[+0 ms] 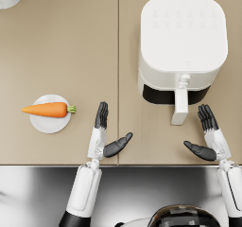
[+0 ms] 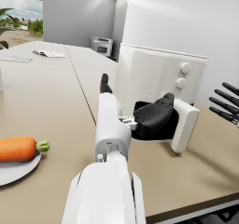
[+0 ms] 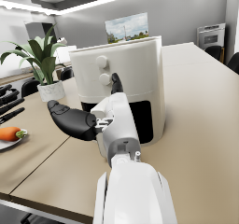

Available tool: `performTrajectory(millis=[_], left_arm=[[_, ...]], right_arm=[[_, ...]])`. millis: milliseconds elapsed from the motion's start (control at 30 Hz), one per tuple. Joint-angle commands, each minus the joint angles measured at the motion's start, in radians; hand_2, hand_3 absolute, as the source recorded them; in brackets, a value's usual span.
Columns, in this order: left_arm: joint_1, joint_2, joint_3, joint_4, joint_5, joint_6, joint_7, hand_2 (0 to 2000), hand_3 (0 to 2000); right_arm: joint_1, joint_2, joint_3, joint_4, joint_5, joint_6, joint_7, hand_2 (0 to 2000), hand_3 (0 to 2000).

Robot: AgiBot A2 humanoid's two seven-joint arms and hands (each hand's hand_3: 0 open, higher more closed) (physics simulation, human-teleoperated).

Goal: Pick up the carrot and place it into the air fryer

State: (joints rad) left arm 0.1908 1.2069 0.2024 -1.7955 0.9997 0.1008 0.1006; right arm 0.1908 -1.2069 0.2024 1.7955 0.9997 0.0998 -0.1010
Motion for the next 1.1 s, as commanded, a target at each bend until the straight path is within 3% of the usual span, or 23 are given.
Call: performTrajectory(millis=[33, 667, 767, 867, 1100], left_arm=[[0.0, 0.0, 0.0, 0.0, 0.0, 0.0, 0.0, 0, 0], [0.002, 0.001, 0.03, 0.016, 0.0, 0.0, 0.0, 0, 0], [0.028, 0.023, -0.047, -0.009, 0.0, -0.064, -0.064, 0, 0], [0.02, 0.027, -0.101, 0.028, 0.0, -0.087, -0.087, 0, 0], [0.053, 0.045, -0.244, 0.087, 0.311, -0.1, -0.099, 0, 0]], right_arm=[[0.0, 0.0, 0.0, 0.0, 0.0, 0.0, 0.0, 0, 0], [0.002, -0.001, 0.03, -0.016, 0.0, 0.0, 0.0, 0, 0], [0.029, -0.027, 0.019, -0.006, 0.0, -0.063, 0.064, 0, 0], [0.022, -0.033, 0.047, -0.016, 0.0, -0.086, 0.087, 0, 0], [0.074, -0.083, 0.036, -0.056, 0.311, -0.098, 0.1, 0, 0]])
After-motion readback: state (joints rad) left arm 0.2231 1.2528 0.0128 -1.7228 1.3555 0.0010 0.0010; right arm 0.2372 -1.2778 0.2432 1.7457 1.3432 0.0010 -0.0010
